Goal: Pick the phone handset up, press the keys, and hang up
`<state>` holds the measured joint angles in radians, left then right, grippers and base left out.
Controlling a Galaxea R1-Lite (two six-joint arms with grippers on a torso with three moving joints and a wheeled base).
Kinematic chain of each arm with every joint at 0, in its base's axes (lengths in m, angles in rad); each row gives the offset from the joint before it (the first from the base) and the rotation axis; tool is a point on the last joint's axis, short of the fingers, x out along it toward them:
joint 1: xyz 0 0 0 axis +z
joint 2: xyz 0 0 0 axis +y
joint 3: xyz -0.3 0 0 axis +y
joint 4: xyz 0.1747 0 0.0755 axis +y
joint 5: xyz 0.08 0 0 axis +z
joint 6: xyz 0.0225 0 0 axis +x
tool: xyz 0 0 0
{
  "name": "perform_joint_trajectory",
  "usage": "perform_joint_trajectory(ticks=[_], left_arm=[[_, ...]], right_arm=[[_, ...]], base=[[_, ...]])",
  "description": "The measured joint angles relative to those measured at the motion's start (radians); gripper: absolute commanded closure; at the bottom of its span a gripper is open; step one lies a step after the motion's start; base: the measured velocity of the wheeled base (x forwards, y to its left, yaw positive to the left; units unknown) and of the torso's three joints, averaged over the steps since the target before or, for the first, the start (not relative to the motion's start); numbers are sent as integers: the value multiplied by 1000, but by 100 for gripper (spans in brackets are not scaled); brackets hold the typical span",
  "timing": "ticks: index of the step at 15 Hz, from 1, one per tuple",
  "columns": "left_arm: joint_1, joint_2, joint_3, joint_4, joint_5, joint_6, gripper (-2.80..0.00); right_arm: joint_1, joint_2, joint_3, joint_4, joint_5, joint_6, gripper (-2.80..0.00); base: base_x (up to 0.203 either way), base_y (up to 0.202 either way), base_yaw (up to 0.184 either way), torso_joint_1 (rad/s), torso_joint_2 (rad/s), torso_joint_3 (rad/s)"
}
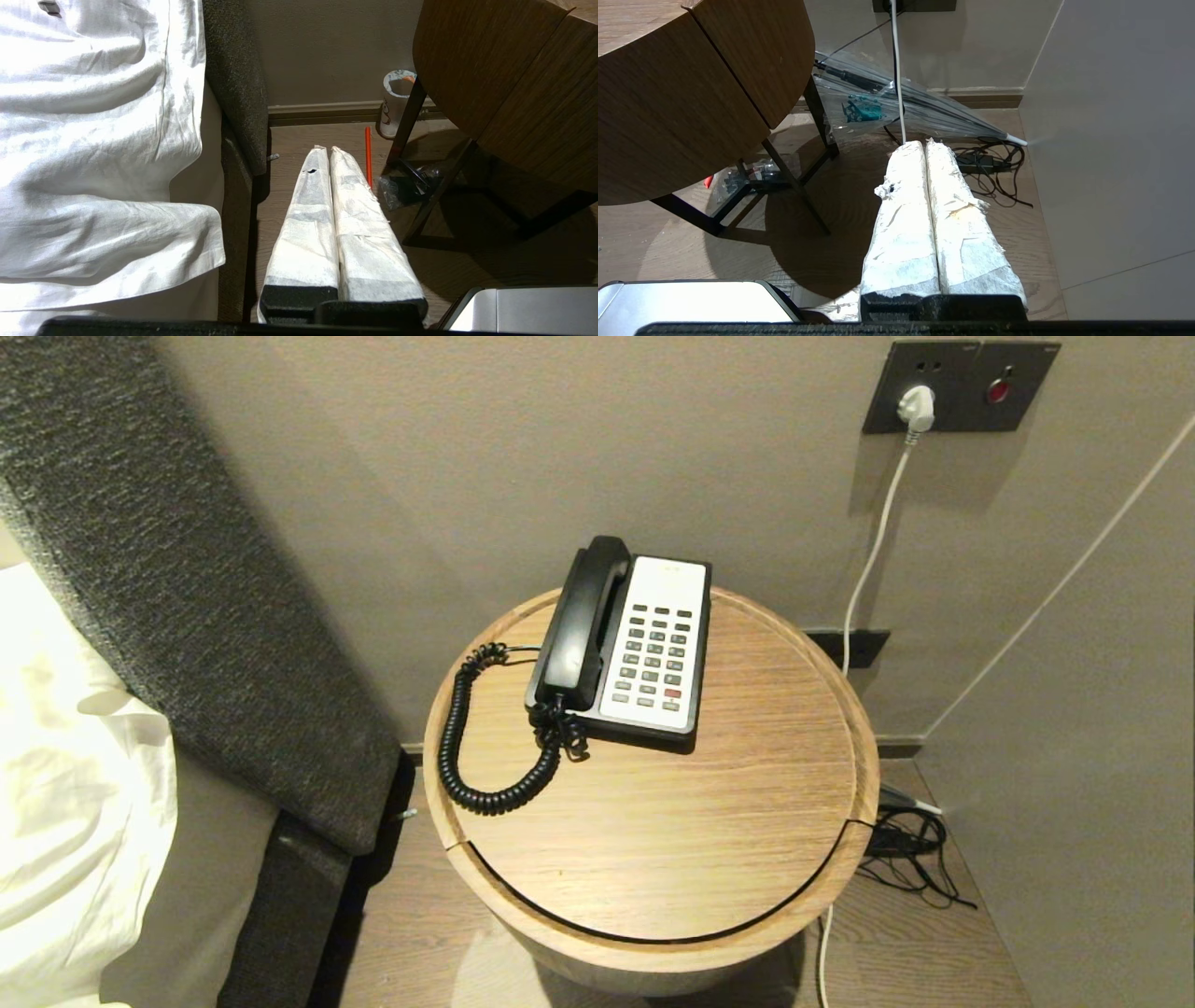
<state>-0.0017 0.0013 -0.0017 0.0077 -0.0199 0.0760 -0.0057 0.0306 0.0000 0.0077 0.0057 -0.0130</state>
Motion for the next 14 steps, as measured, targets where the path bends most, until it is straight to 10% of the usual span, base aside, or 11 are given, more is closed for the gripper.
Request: perform_joint_trajectory(ticks=[14], left_arm=[[0, 0, 2, -5, 10, -57, 0]], right_arm=[[0, 0, 0, 0, 0, 0, 0]], base=[[0, 0, 0, 3, 2, 136]])
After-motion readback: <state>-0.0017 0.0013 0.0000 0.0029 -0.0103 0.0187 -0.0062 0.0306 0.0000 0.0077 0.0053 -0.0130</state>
